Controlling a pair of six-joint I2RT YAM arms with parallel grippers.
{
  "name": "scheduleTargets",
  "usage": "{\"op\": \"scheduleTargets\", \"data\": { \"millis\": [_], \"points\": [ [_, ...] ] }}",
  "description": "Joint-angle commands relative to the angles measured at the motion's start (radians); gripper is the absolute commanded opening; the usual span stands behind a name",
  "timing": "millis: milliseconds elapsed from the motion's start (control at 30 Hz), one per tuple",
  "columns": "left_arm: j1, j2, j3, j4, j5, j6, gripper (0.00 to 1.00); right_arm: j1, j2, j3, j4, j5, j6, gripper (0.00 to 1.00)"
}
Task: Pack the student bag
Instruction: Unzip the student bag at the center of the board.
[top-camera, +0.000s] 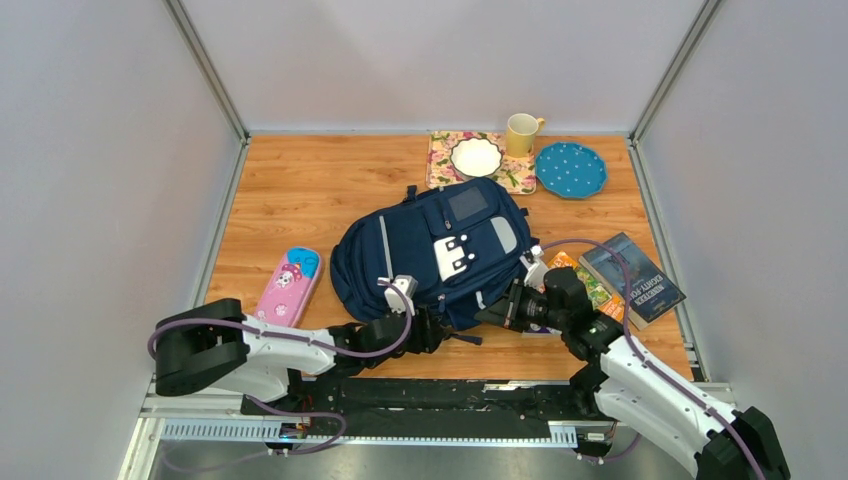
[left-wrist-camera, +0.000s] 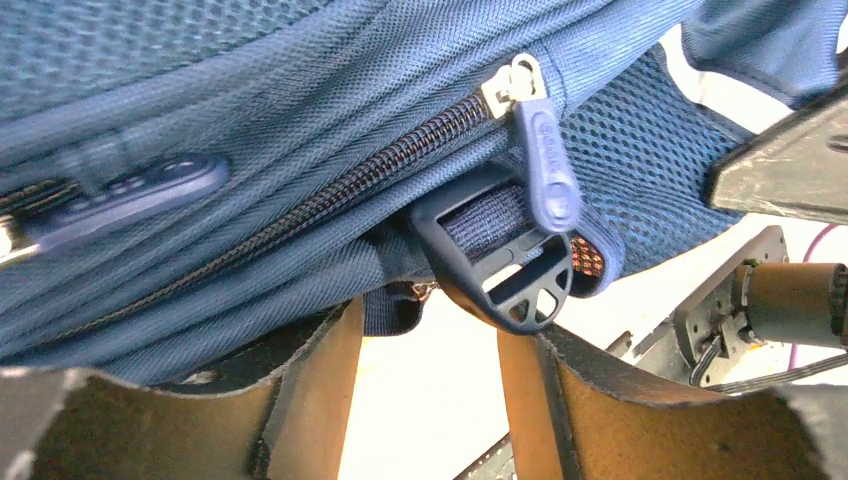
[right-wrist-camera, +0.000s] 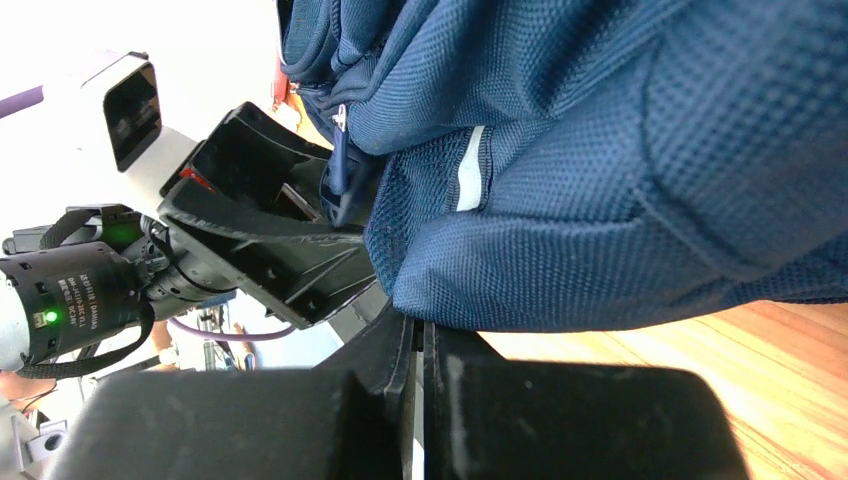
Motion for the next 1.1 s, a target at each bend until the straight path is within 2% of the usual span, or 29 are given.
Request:
{"op": "scheduleTargets", "data": {
  "millis": [0, 233, 333, 400, 567, 633, 667, 733, 767, 867, 933, 1067],
  "points": [
    [-0.013, -0.064, -0.05, 0.045, -0.119, 0.032, 0.65, 0.014, 0.009, 0.055, 0.024, -0.068, -0.014, 0.0],
    [-0.013, -0.011, -0.01, 0.031, -0.128, 0.039, 0.67, 0.014, 0.009, 0.058, 0.041, -0.078, 0.001, 0.0],
    [-0.013, 0.018, -0.01, 0.065, -0.116, 0.049, 0.63, 0.013, 0.0, 0.062, 0.041, -0.085, 0.007, 0.0],
    [-0.013, 0.031, -0.016, 0.107, -0.104, 0.058, 0.53, 0.014, -0.001, 0.067, 0.034, -0.082, 0.009, 0.0],
    [-0.016, 0.072, -0.016, 0.141, -0.102, 0.064, 0.41, 0.014, -0.009, 0.072, 0.039, -0.083, 0.019, 0.0],
    [-0.016, 0.08, -0.024, 0.163, -0.12, 0.064, 0.41, 0.014, -0.017, 0.073, 0.041, -0.086, 0.024, 0.0],
    [-0.016, 0.081, -0.028, 0.199, -0.126, 0.063, 0.46, 0.013, -0.018, 0.073, 0.034, -0.089, 0.023, 0.0],
    [-0.016, 0.087, -0.063, 0.255, -0.148, 0.053, 0.5, 0.014, -0.026, 0.073, 0.025, -0.091, 0.023, 0.0],
    [-0.017, 0.092, -0.077, 0.331, -0.15, 0.053, 0.5, 0.014, -0.027, 0.072, 0.028, -0.094, 0.023, 0.0],
    [-0.017, 0.107, -0.094, 0.394, -0.162, 0.067, 0.51, 0.014, -0.034, 0.067, 0.021, -0.097, 0.024, 0.0],
    [-0.016, 0.126, -0.079, 0.39, -0.165, 0.078, 0.47, 0.012, -0.035, 0.065, 0.021, -0.098, 0.024, 0.0],
    [-0.016, 0.141, -0.085, 0.397, -0.179, 0.078, 0.32, 0.013, -0.044, 0.067, 0.022, -0.1, 0.027, 0.0]
  ]
}}
